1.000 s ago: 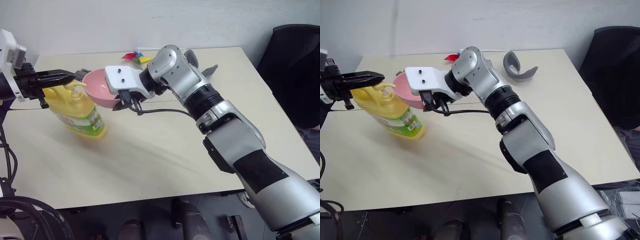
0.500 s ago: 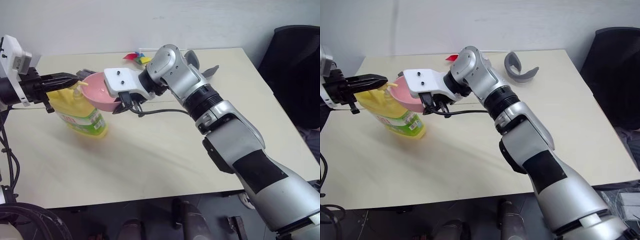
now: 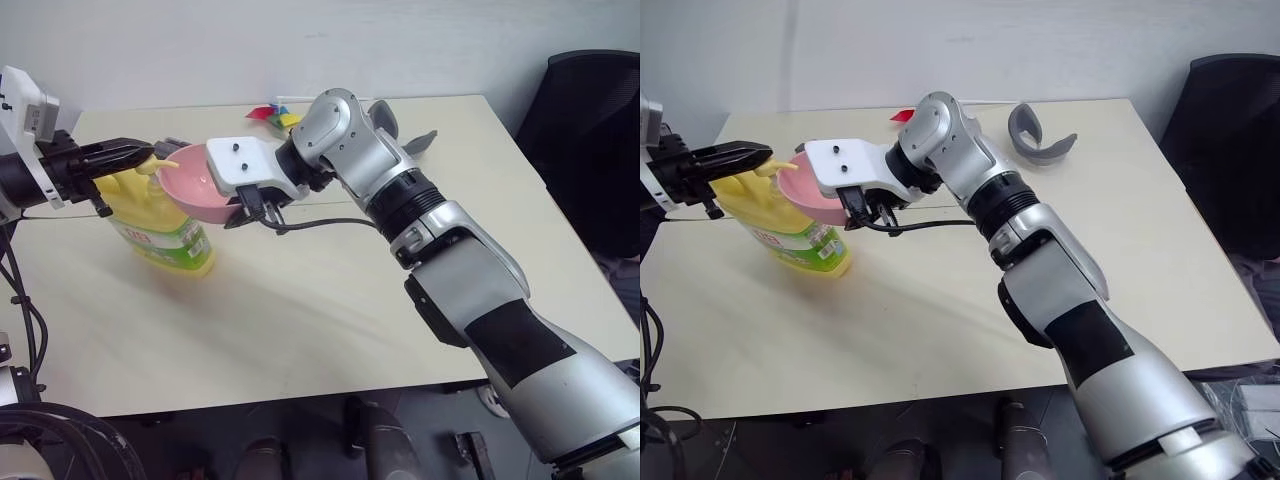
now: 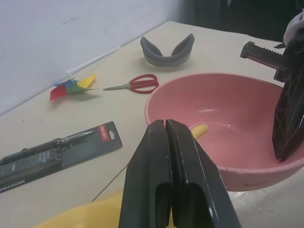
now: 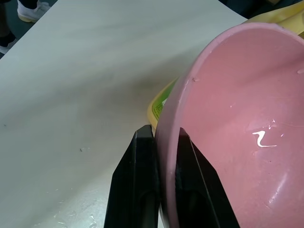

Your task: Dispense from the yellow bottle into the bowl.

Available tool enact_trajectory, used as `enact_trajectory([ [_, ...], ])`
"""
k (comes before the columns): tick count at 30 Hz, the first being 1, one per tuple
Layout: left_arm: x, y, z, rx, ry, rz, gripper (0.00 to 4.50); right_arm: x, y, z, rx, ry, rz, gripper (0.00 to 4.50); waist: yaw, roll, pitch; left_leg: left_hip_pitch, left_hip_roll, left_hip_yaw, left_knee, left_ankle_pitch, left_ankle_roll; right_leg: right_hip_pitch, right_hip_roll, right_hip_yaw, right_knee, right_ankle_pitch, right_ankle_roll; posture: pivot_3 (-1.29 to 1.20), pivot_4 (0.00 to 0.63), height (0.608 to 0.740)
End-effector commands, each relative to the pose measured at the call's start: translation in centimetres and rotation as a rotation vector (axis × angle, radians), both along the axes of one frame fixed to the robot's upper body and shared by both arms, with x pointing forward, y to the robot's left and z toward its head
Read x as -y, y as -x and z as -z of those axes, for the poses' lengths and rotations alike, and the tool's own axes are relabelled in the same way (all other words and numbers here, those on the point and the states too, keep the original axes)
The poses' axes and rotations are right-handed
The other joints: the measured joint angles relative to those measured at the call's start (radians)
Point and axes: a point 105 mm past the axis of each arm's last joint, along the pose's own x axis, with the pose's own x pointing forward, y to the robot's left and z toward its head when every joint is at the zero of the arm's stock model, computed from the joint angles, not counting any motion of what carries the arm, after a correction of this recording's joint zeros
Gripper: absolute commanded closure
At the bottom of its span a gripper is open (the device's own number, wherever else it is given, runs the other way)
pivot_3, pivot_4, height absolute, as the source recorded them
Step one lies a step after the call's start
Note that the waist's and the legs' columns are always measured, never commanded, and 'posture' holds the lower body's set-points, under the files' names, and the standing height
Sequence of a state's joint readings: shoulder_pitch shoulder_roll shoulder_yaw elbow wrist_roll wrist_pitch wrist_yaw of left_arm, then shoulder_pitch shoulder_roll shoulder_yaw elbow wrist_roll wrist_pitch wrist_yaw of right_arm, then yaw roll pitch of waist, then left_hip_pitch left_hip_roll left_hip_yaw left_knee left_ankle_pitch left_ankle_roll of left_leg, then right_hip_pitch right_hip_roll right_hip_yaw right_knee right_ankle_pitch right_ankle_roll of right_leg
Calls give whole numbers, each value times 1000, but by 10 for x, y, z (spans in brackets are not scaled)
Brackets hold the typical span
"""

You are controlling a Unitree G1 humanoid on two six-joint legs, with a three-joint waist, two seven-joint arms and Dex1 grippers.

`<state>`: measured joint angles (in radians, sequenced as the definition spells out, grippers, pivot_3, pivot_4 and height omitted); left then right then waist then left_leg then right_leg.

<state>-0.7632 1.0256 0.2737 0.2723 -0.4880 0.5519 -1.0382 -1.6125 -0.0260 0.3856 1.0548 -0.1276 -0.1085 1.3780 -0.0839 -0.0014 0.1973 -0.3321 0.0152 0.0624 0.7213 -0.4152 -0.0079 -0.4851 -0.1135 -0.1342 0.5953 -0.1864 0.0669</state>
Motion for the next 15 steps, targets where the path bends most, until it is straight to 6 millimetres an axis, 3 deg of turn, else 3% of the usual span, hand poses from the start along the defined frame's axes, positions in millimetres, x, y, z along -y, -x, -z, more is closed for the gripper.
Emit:
enact_trajectory([
  [1, 1, 5, -17, 55, 10, 3, 4456, -8, 7, -20, 58, -43, -33, 4500, 0, 0, 0, 0, 0, 0, 0, 0, 0, 0, 0, 0, 0, 0, 0, 0, 150, 740],
  [7, 5, 10, -36, 107, 51, 11, 4456, -6, 4, -19, 69, -41, -21, 4500, 0, 0, 0, -1, 0, 0, 0, 0, 0, 0, 0, 0, 0, 0, 0, 0, 150, 740],
  [15, 12, -8, -11, 60, -9, -21, 4456, -8, 2, -22, 82, -50, -11, 4500, 0, 0, 0, -1, 0, -1, 0, 0, 0, 0, 0, 0, 0, 0, 0, 0, 150, 740],
])
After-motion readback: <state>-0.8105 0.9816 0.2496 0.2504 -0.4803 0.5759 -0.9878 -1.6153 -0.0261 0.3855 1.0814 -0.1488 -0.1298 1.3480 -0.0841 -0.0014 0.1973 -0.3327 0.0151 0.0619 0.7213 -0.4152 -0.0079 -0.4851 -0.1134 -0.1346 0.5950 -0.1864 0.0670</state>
